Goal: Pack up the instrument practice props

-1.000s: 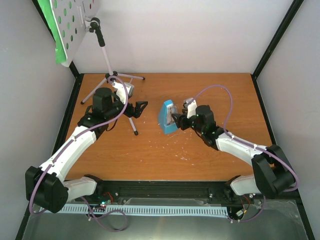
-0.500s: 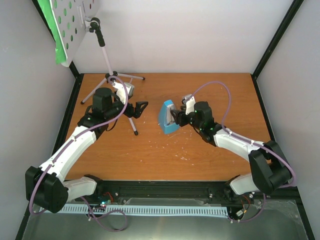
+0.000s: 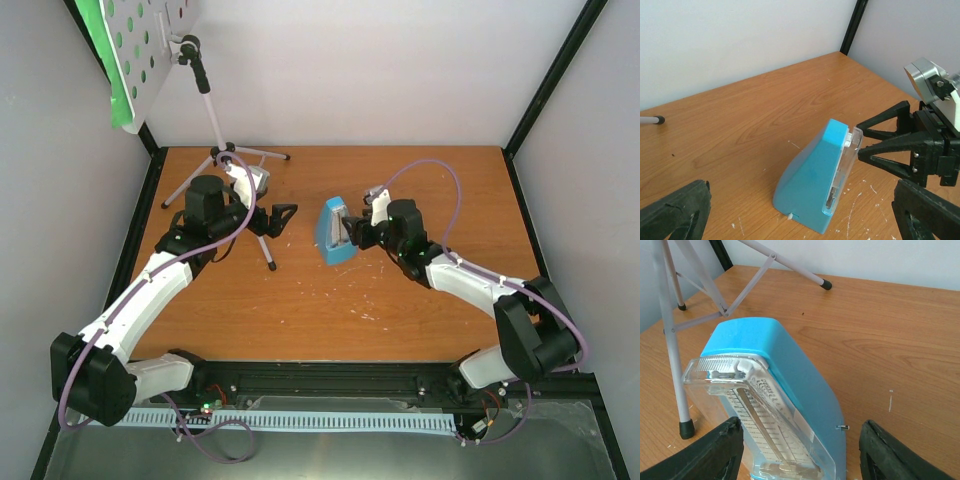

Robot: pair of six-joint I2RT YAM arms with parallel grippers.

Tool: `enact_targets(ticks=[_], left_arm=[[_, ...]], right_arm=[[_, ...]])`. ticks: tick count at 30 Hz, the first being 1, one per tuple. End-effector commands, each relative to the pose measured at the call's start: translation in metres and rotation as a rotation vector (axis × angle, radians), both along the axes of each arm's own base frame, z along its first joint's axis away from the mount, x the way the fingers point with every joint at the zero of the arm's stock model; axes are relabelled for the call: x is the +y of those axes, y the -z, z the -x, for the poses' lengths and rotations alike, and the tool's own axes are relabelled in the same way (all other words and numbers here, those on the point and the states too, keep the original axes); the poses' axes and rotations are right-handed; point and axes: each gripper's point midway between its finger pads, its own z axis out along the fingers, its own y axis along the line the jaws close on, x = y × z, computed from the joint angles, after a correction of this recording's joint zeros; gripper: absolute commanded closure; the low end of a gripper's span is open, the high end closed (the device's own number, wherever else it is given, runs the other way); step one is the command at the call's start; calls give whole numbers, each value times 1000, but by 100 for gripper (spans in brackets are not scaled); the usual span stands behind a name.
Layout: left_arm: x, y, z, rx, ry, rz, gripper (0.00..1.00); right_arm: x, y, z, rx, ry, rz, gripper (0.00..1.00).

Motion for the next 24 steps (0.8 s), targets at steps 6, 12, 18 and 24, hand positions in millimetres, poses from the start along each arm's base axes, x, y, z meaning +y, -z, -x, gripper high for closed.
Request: enact_targets(ticks=[6, 12, 18, 24], left_arm=[[-15, -14, 11, -54, 124, 33, 1], [-32, -12, 19, -18, 247, 69, 1], [-43, -13, 11, 32, 291, 108, 0], [-57, -11, -4, 69, 326, 116, 0]], right_arm=[[-5, -10, -15, -11, 41, -8, 35], [-7, -11, -16, -8, 44, -11, 33], [-11, -13, -12, -9, 37, -19, 31], [-24, -21, -1, -34, 38, -43, 22]])
